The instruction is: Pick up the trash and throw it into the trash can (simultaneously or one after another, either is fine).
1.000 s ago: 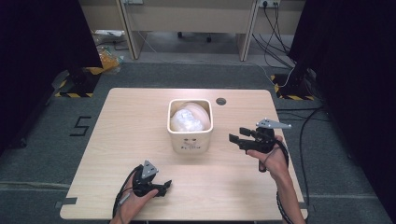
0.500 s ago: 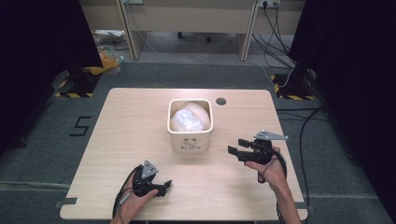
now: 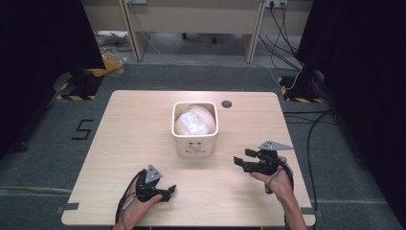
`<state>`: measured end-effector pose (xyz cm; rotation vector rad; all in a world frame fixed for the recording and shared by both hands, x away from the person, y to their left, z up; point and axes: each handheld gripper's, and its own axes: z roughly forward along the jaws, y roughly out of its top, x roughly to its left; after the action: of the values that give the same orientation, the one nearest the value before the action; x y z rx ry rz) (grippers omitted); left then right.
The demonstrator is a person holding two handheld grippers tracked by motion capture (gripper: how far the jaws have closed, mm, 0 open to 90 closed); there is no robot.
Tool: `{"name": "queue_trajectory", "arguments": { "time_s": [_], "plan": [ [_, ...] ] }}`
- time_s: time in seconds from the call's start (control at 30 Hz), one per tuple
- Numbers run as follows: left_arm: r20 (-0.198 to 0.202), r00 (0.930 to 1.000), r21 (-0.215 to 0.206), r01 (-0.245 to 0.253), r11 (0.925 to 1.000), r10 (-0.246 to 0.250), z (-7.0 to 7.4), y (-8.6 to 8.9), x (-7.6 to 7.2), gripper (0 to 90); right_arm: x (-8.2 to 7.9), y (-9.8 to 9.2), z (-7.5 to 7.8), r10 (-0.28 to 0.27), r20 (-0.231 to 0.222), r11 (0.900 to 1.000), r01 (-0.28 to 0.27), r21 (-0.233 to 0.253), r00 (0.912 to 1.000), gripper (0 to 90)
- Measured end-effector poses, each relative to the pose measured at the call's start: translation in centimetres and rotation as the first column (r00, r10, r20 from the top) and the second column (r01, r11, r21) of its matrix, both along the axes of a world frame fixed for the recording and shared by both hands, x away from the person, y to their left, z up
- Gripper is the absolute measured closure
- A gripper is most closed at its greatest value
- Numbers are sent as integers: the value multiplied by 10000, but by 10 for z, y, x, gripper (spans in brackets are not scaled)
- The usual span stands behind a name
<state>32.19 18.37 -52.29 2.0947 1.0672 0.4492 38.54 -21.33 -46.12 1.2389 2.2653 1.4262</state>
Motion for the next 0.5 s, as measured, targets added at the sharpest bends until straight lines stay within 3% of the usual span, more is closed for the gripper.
{"name": "queue_trajectory", "arguments": {
  "time_s": [0.5],
  "plan": [
    [-5, 10000, -7, -12, 10000, 12, 0, 0, 0, 126, -11, -4, -22, -34, -359, 9983, 13, -587, 9994, 270]
  ]
}}
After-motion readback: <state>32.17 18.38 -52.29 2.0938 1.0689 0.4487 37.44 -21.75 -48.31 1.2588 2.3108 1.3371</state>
